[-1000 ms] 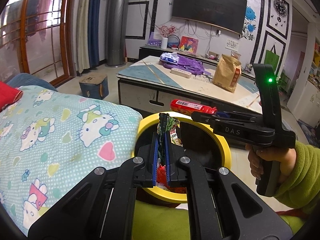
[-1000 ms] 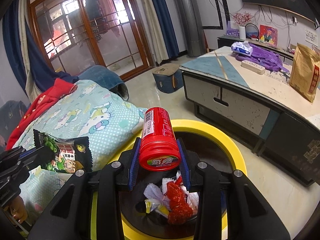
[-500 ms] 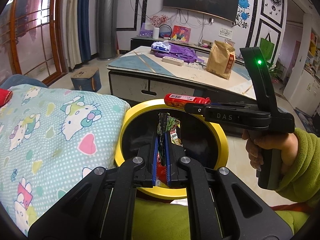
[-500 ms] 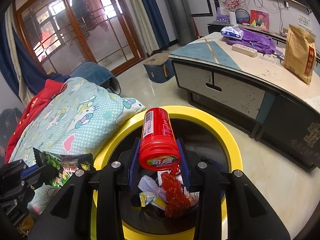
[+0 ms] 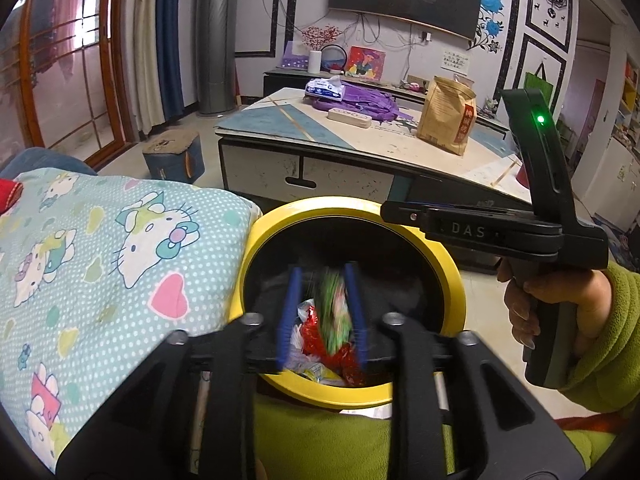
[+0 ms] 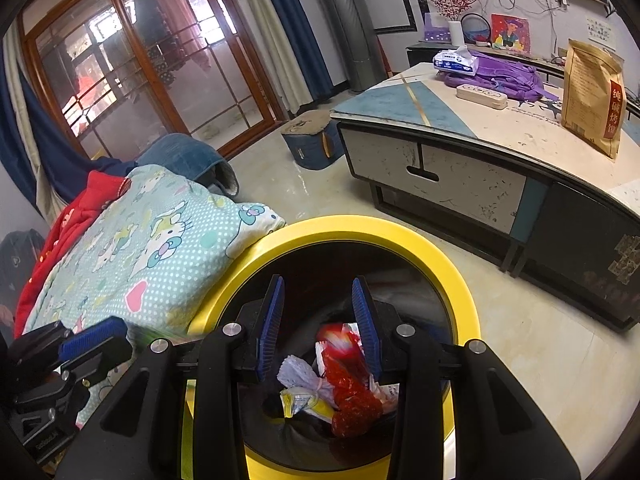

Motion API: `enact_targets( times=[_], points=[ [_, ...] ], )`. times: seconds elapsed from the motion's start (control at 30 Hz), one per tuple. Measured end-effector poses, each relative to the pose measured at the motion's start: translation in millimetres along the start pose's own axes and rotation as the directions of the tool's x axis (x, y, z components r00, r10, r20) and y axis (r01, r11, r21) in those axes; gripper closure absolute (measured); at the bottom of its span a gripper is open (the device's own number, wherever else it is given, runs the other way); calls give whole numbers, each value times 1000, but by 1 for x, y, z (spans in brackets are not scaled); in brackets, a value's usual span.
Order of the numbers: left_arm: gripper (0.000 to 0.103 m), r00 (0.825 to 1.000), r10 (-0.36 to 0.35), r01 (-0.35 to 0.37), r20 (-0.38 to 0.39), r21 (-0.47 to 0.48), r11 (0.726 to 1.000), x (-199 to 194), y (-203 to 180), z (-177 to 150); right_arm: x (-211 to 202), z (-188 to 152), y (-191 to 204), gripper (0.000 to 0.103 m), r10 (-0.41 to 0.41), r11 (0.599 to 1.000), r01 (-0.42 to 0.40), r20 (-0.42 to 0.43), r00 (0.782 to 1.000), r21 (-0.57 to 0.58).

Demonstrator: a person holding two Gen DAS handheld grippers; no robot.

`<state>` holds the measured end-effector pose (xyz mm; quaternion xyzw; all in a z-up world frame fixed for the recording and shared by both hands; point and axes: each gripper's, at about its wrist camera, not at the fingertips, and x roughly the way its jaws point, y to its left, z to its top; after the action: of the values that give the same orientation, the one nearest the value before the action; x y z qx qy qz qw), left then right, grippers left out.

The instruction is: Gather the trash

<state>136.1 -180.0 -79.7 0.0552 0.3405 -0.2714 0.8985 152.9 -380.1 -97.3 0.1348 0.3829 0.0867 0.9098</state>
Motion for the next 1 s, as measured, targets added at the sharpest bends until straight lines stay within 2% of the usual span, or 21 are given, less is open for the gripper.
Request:
enact_targets(
  times=[0.07,0.13,0.2,0.33,0.43,0.6,0.8,1.0],
  points=[
    [74,1000,5,-5,2,-7,1000,-1,2,0,0,1,1,68,0,1000,0,-1,1000,-2],
    [59,1000,14,-14,2,-22,1000,-1,5,0,0,0,1,66,0,1000,0,3,1000,-1],
    [53,1000,17,-17,5,-40,999,-3,9,0,-1,1,1,64,-2,1000,2,9,1000,-2],
    [34,999,36,-35,16,-70,997,-8,16,2,-4,1,3,58,-4,1000,4,22,1000,-7],
    [26,999,47,-44,26,-92,995,-13,22,3,-7,2,8,52,-8,1000,8,34,999,-19],
    [13,997,69,-62,45,-127,990,-22,32,5,-13,4,16,33,-9,999,12,60,998,-43],
    [11,991,117,-105,59,-178,978,-35,49,5,-19,4,33,18,6,996,1,77,997,-89],
    [11,982,175,-153,76,-233,960,-53,69,3,-25,3,58,11,26,987,-11,93,995,-160]
  ],
)
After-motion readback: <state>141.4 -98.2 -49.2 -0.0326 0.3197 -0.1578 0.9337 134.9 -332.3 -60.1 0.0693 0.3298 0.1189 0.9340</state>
